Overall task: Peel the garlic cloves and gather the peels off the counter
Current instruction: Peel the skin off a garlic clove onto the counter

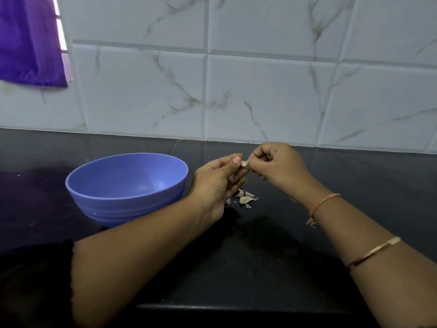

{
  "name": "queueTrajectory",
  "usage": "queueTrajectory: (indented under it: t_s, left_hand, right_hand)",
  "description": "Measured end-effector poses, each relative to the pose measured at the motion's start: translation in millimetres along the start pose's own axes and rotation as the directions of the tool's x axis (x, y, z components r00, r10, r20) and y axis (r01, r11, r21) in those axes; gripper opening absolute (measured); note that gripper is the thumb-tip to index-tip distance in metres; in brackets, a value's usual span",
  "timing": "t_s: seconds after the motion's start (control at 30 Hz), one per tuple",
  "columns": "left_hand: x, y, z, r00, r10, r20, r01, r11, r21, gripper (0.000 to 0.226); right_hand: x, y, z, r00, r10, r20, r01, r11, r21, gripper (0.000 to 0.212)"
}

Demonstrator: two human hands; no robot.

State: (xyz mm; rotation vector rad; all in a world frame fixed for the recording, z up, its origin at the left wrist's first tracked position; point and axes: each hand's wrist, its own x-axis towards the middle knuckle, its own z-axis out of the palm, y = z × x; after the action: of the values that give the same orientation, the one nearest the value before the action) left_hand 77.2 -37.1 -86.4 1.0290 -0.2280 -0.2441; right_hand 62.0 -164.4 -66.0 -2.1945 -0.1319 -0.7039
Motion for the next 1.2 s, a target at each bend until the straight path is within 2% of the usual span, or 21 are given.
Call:
queueTrajectory:
  t_s: [0.23, 0.37, 0.47, 0.57, 0.6, 0.67, 0.73, 0.93, 1.2]
  left_hand:
    - [-2, -1, 1, 0.999, -0.039, 0.036, 0.037, 0.998, 0.041, 0.012]
    - [0, -1, 1, 0.999, -0.045, 0.012, 0.045, 0.999, 0.018, 0.011]
    - [1, -1, 0, 0.999, -0.031, -0.007, 0.031, 0.999, -0.008, 0.008]
    - [2, -1, -1, 1.000, -0.015, -0.012, 0.015, 1.000, -0.021, 0.007]
    - [2, -1, -2, 1.000, -0.010, -0.011, 0.010, 1.000, -0.023, 0.007]
    - [3, -1, -3, 1.000, -0.006, -0.005, 0.006, 1.000, -0.022, 0.007]
    - [3, -2, -3, 1.000, -0.002, 0.003, 0.002, 1.000, -0.021, 0.007]
    - [4, -2, -4, 1.000, -0.005, 0.016, 0.005, 0.999, -0.033, 0.005]
    - [4, -2, -4, 1.000, -0.003, -0.002, 0.003, 0.999, -0.037, 0.003]
  right_hand:
    - [3, 2, -1, 0.991, 0.020, -0.129, -0.022, 1.000, -0.013, 0.015]
    - [5, 4, -6, 0.980, 0.047, -0.191, -0.047, 0.999, 0.006, 0.017]
    - [3, 3, -8, 0.995, 0.074, -0.072, -0.079, 0.995, -0.069, 0.024]
    - [2, 4, -8, 0.999, 0.031, 0.036, -0.027, 0.994, -0.104, 0.006]
    - [2, 4, -8, 0.999, 0.018, 0.050, -0.013, 0.996, -0.091, 0.013]
    - [2, 3, -8, 0.998, 0.017, 0.064, -0.016, 1.000, -0.008, 0.018]
    - [0, -1, -8, 0.995, 0.029, 0.092, -0.038, 0.995, 0.089, 0.007]
    - [-1, -4, -9, 0.993, -0.056, 0.101, 0.038, 0.985, 0.170, 0.002]
    - [-3, -7, -10, 0.979, -0.131, 0.155, 0.117, 0.988, 0.098, 0.010]
